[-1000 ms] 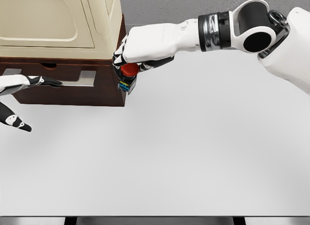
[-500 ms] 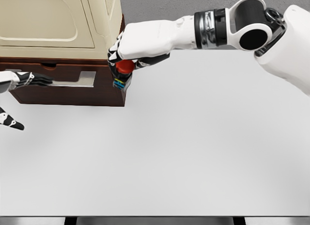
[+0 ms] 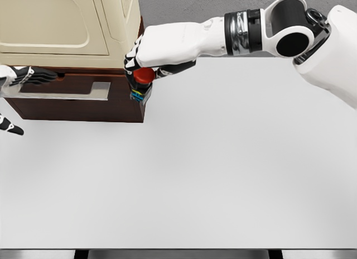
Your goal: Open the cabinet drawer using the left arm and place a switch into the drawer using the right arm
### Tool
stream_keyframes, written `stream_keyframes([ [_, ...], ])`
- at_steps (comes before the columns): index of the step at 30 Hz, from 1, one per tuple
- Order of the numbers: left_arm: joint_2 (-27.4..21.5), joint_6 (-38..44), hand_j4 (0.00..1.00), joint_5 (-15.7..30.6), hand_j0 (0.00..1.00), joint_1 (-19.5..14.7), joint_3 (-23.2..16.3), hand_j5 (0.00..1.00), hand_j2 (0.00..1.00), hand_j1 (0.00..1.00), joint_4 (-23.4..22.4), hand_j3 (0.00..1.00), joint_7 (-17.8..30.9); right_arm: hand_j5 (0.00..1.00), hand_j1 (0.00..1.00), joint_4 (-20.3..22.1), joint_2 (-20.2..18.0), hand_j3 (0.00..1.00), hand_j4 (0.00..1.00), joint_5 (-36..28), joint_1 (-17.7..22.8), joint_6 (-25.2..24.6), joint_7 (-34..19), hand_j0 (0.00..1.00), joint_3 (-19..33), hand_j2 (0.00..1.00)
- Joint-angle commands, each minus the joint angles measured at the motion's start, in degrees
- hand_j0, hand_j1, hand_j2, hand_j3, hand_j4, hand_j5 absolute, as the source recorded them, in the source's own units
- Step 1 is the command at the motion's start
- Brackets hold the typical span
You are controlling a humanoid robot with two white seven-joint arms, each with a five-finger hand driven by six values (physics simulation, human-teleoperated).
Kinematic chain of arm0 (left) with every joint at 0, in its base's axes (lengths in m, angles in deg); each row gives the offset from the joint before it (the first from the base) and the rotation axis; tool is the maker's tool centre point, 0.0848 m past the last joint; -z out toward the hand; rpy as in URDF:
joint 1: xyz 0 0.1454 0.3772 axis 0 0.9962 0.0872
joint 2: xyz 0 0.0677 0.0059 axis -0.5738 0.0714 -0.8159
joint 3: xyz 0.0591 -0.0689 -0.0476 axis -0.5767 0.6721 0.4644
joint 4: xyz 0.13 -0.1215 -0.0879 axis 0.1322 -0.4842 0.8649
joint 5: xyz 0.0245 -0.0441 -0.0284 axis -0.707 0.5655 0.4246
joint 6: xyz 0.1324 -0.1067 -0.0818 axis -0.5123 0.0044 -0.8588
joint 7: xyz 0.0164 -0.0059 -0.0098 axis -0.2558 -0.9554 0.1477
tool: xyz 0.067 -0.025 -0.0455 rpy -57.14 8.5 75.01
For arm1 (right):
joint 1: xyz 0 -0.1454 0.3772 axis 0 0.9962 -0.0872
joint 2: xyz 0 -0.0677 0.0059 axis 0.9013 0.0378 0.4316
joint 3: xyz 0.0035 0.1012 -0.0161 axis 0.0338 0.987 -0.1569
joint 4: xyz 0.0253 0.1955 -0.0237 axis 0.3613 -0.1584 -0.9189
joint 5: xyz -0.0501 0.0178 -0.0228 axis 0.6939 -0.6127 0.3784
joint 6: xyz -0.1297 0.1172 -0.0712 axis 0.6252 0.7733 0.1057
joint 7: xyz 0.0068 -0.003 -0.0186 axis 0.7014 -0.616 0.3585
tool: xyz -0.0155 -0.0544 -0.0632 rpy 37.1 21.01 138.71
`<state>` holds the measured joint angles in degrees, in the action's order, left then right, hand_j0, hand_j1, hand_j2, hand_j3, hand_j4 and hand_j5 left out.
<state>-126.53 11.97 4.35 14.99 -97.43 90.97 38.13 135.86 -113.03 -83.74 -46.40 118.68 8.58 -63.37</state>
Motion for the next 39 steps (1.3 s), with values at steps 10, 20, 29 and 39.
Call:
stream_keyframes([
  [10,6.4,-0.2,1.00,-4.6,1.00,0.3,2.6,1.00,1.00,1.00,-3.7,1.00,0.0,0.45,0.45,0.0,-0.4,0.45,0.45,-0.2,0.0,-0.1,0.0,0.45,0.1,0.45],
  [20,8.3,-0.1,1.00,-4.2,1.00,0.7,2.4,1.00,1.00,1.00,-3.5,1.00,0.0,0.45,0.45,0.0,-0.2,0.45,0.45,-0.3,0.0,-0.1,0.0,0.45,0.1,0.45],
  [29,8.3,-0.3,1.00,-3.5,1.00,1.8,2.5,1.00,1.00,1.00,-2.6,1.00,0.0,0.45,0.45,0.1,-0.3,0.45,0.45,-0.3,0.0,-0.1,0.0,0.45,-0.1,0.45],
  [39,8.2,-0.2,1.00,-3.4,1.00,3.4,2.5,1.00,1.00,1.00,-3.0,1.00,0.0,0.45,0.45,0.1,-0.4,0.45,0.45,-0.3,-0.1,-0.1,0.0,0.45,-0.1,0.45],
])
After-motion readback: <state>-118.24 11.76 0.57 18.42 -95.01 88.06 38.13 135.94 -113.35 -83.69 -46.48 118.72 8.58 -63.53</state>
